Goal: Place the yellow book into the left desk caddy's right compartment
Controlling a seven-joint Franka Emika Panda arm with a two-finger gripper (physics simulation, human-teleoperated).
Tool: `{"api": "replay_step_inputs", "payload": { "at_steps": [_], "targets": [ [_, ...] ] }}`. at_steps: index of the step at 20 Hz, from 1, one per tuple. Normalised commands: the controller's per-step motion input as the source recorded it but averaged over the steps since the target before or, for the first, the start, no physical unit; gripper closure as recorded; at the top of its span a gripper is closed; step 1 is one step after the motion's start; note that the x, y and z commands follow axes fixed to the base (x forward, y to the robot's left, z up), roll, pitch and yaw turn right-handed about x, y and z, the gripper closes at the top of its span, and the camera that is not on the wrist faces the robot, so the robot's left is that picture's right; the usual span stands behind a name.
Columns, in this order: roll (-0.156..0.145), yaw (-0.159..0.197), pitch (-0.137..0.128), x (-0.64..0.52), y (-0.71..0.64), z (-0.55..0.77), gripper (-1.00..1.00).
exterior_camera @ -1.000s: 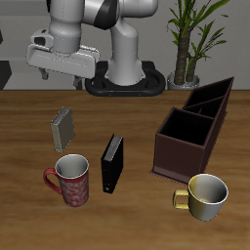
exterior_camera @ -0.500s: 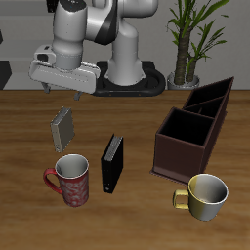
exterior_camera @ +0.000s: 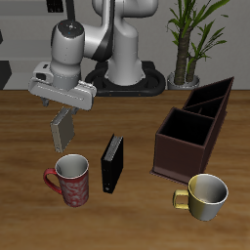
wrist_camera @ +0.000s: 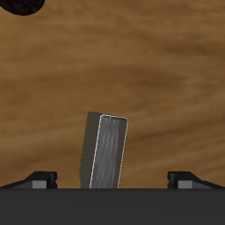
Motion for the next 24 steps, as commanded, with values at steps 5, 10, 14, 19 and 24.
{"api": "replay_step_inputs", "payload": {
  "at_steps": [5, 10, 14, 19, 24],
  "targets": [
    [-0.021, -0.041, 0.049, -0.01, -0.11, -0.37, -1.00],
    [-0.008, -0.021, 0.059, 0.05, -0.07, -0.42, -1.00],
    [0.005, -0.033, 0.032, -0.01, -0.07, -0.28, 1.00],
    [-0.022, -0.046, 0.001, -0.05, -0.08, -0.01, 1.00],
    [0.021, -0.001, -0.034, -0.03, 0.12, 0.23, 1.00]
  ]
}}
